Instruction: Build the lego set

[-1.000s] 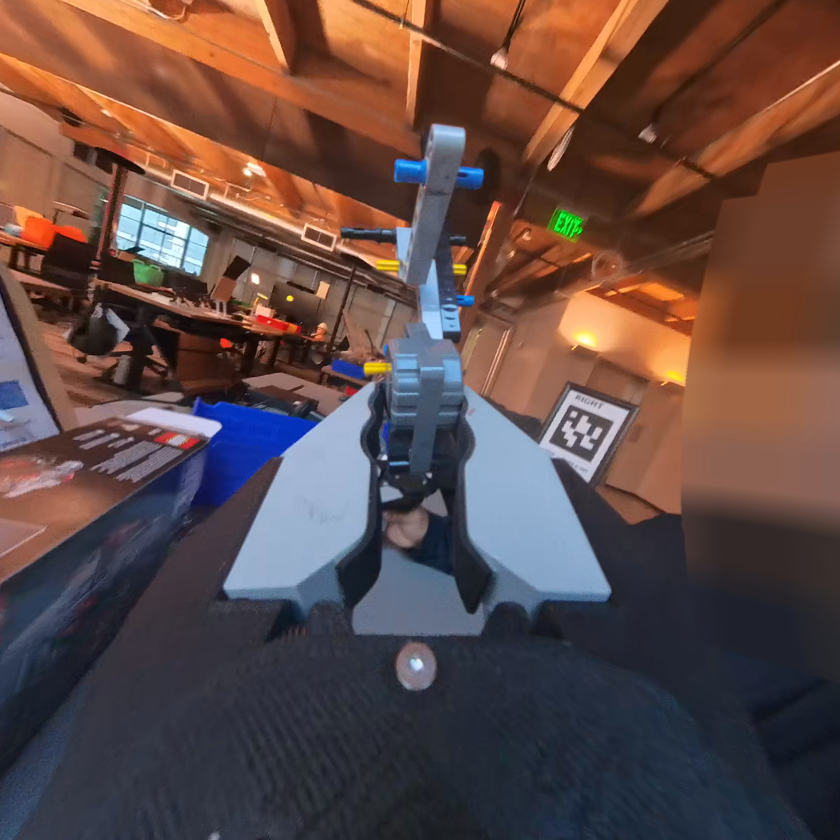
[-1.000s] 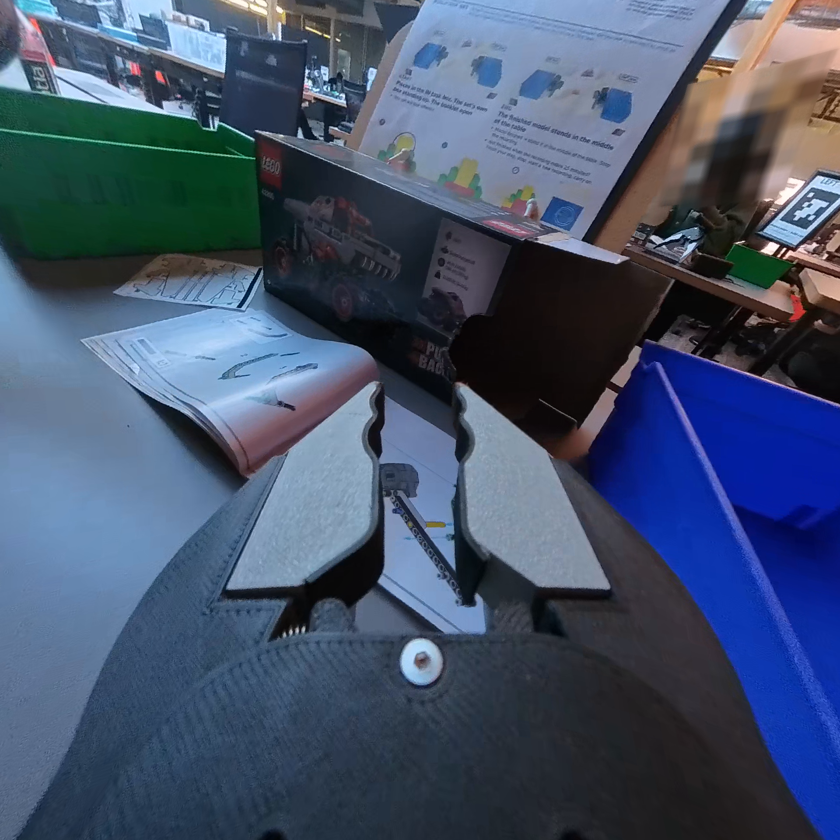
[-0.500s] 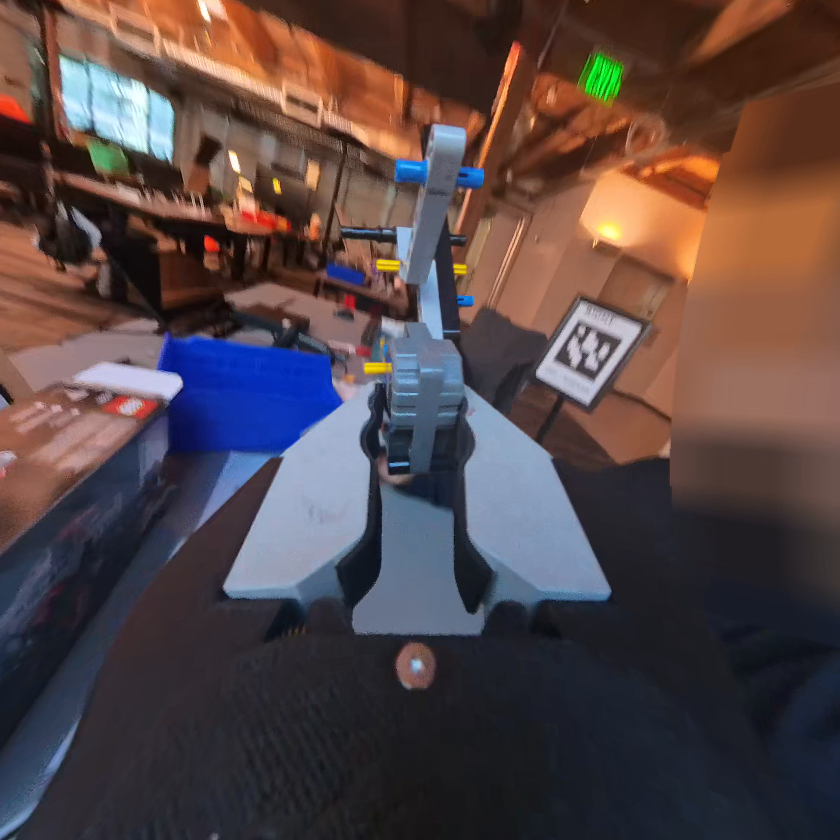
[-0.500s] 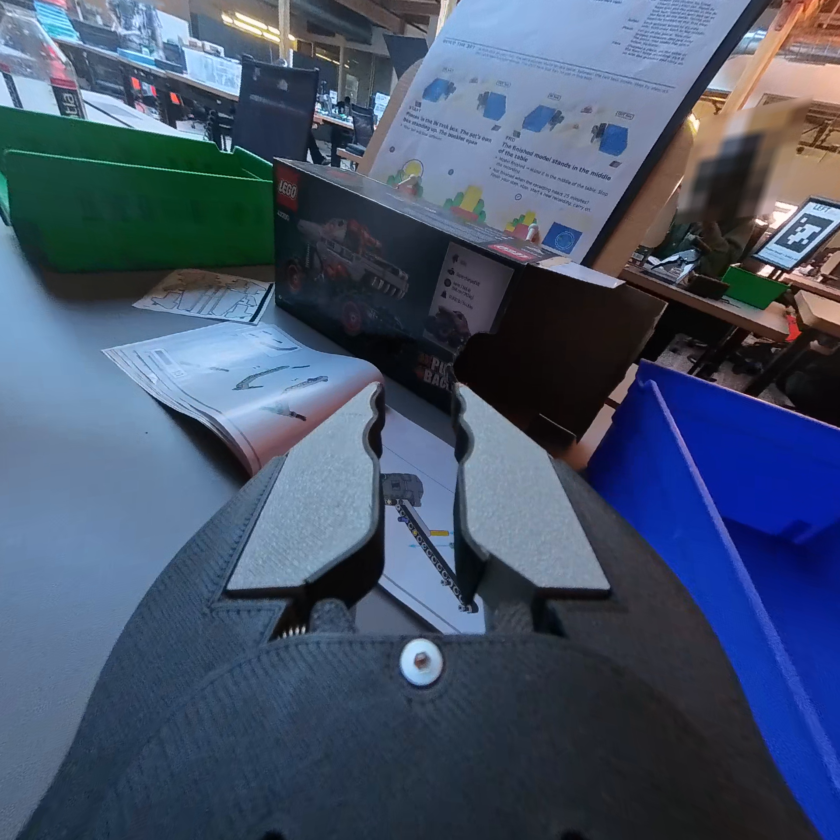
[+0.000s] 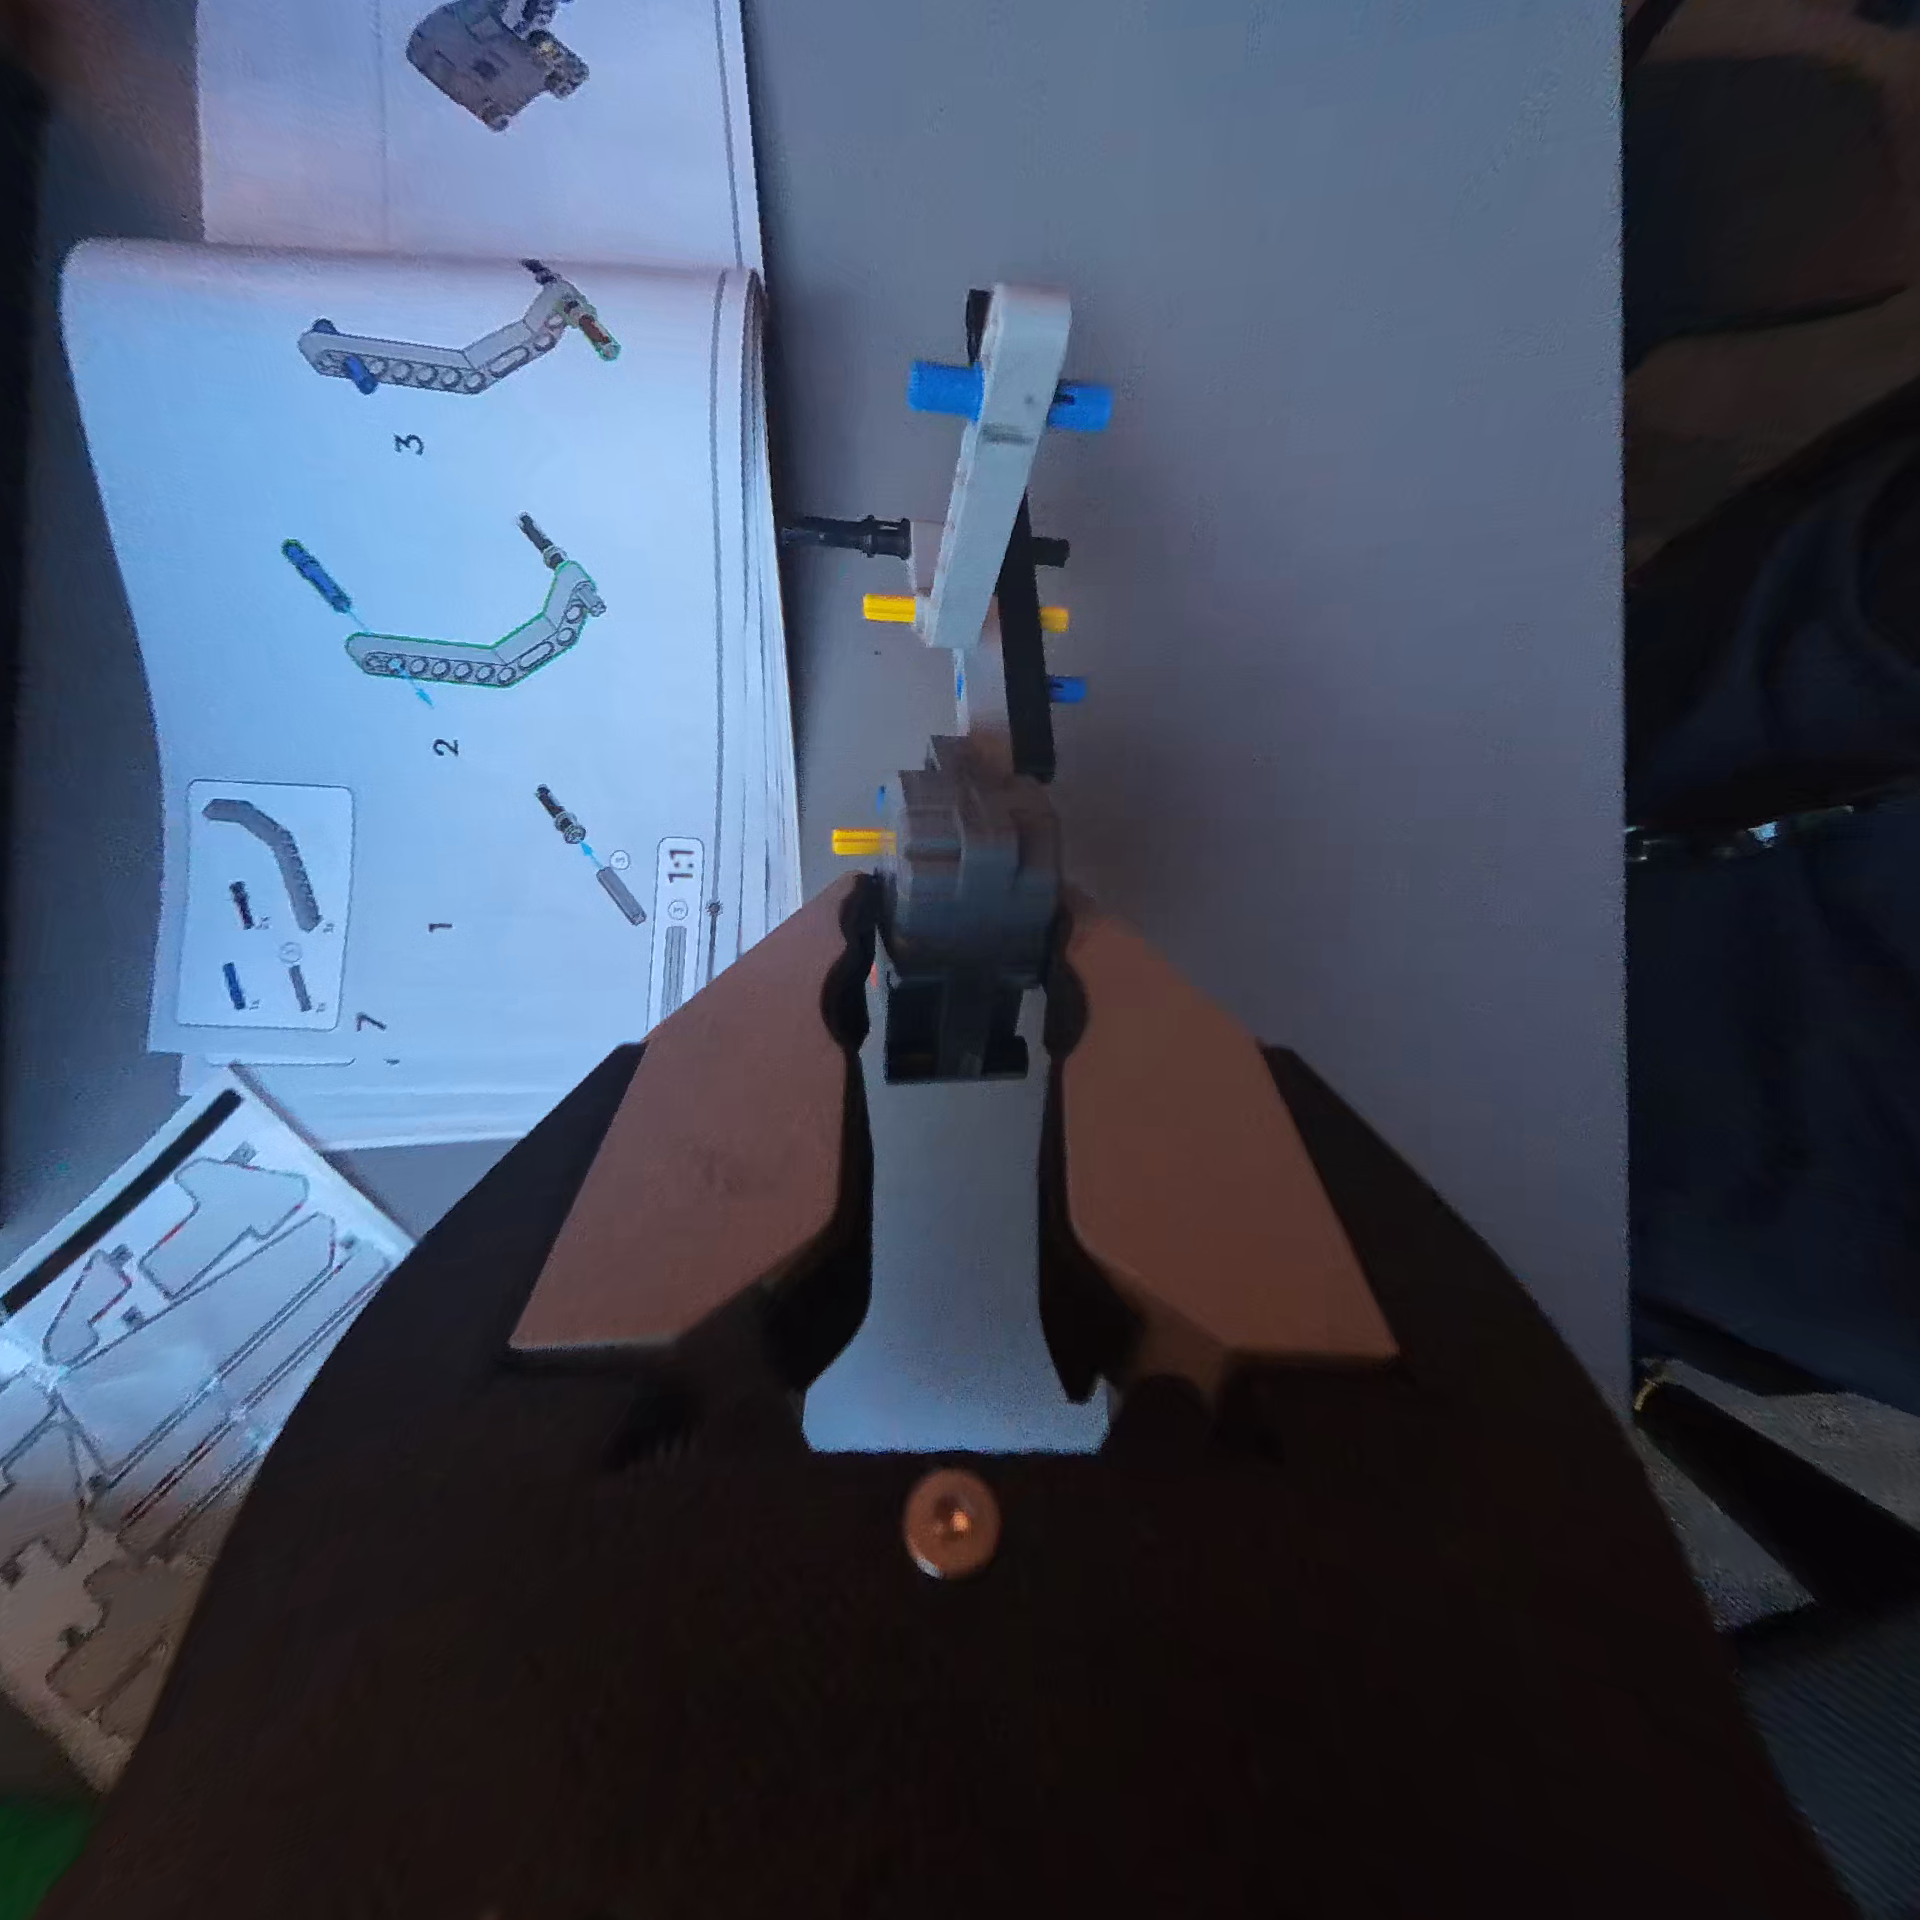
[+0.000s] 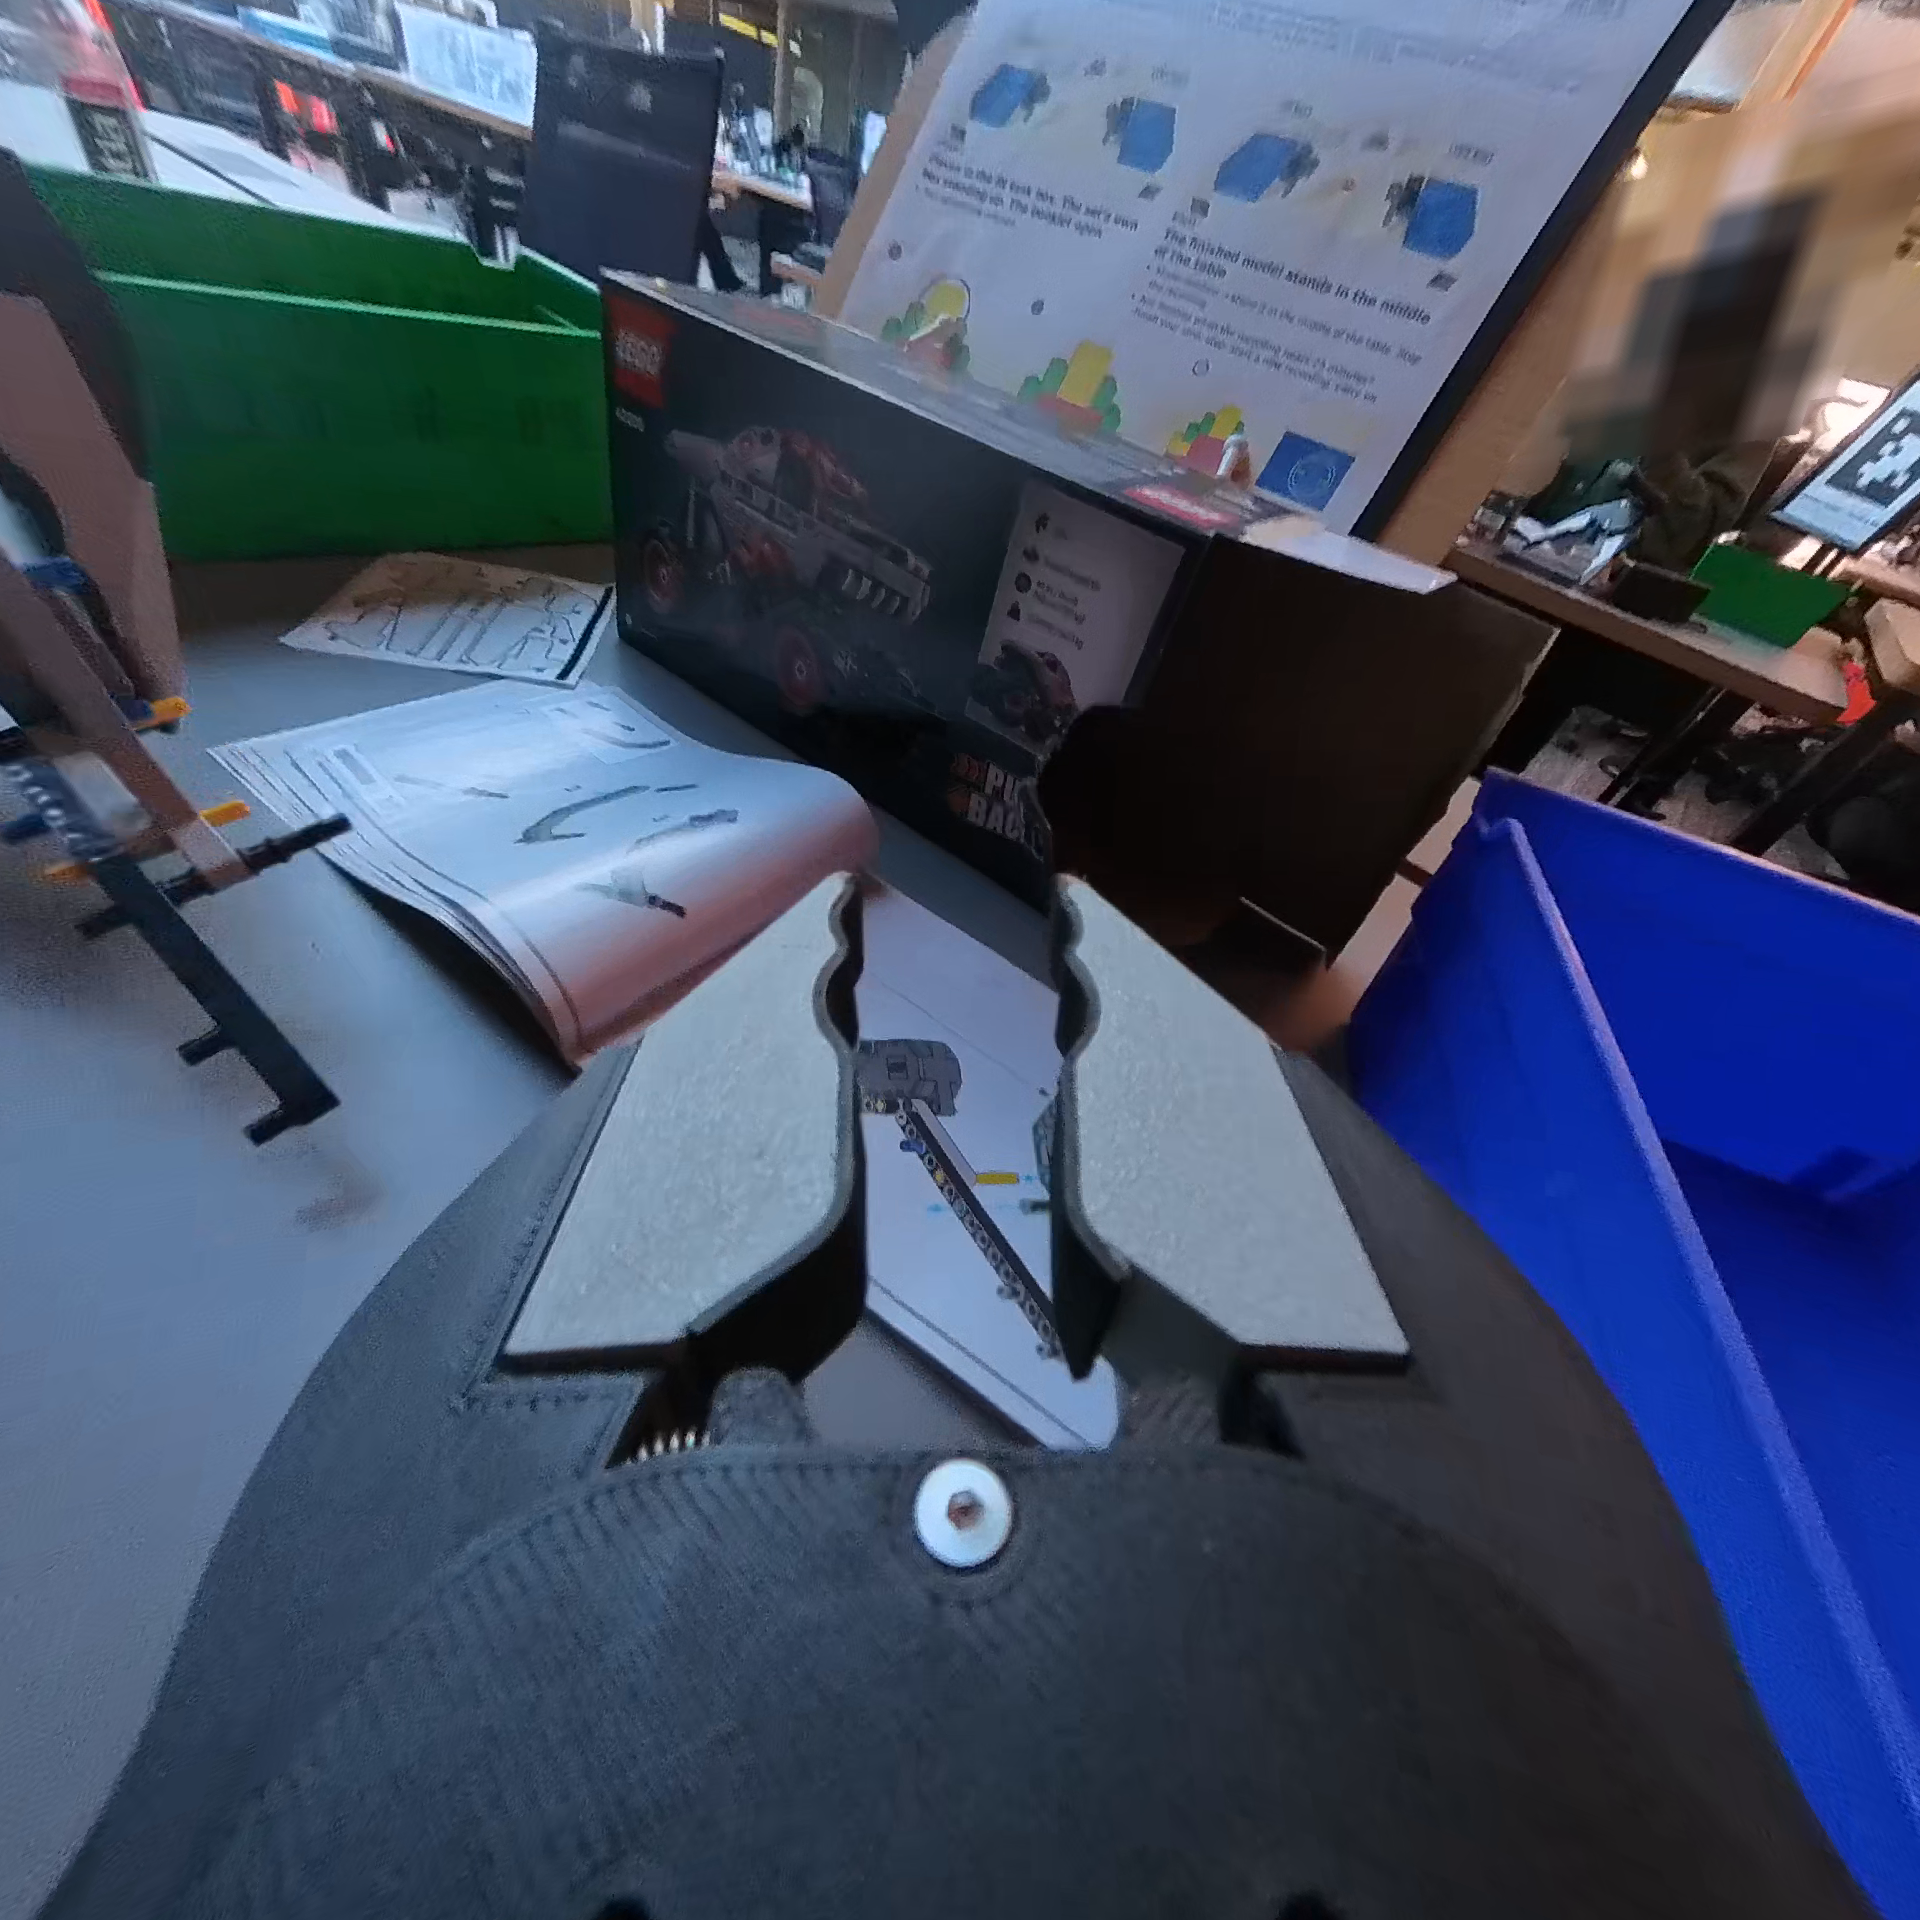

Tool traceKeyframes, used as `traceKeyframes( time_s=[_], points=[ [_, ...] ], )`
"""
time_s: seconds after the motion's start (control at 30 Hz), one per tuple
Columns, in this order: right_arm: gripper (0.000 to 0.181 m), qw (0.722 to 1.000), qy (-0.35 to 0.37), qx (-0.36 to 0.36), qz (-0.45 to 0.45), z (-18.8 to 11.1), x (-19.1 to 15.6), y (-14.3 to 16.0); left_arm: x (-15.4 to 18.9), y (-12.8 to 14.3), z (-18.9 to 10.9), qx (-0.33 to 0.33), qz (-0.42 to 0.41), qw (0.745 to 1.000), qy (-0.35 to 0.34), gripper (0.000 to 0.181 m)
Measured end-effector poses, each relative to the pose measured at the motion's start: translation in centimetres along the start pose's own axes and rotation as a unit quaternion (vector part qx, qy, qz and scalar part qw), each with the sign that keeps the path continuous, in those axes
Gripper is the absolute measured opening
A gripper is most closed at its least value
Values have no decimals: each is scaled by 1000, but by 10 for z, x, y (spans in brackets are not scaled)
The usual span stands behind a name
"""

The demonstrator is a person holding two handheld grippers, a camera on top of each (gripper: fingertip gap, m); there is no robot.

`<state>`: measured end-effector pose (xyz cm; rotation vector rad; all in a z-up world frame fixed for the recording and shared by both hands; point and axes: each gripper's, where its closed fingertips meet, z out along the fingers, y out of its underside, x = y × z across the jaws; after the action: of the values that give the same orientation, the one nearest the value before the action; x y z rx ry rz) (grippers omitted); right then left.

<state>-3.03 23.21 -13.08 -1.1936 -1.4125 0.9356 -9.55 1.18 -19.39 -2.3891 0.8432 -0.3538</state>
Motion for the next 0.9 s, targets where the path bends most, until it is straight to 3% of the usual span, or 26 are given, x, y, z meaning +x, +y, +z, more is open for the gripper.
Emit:
traceKeyframes(
  time_s=[0.2,0.47,0.57,0.8,0.83,0.9],
  points=[
    [62,992,22,-98,77,-1,19,35,6,-1,14,17,-5,1000,22,45],
    [88,952,29,-284,107,4,14,102,-6,-13,-18,108,-7,994,23,49],
    [78,948,32,-277,151,4,20,104,-17,-13,-21,134,-14,991,8,48],
    [66,948,45,-284,136,3,24,106,-30,-6,-13,144,-70,987,-23,35],
    [68,946,59,-288,137,2,28,107,-32,-5,-14,144,-73,987,-26,35],
    [98,941,98,-296,132,-2,39,109,-31,-5,-17,148,-72,986,-27,36]
  ],
)
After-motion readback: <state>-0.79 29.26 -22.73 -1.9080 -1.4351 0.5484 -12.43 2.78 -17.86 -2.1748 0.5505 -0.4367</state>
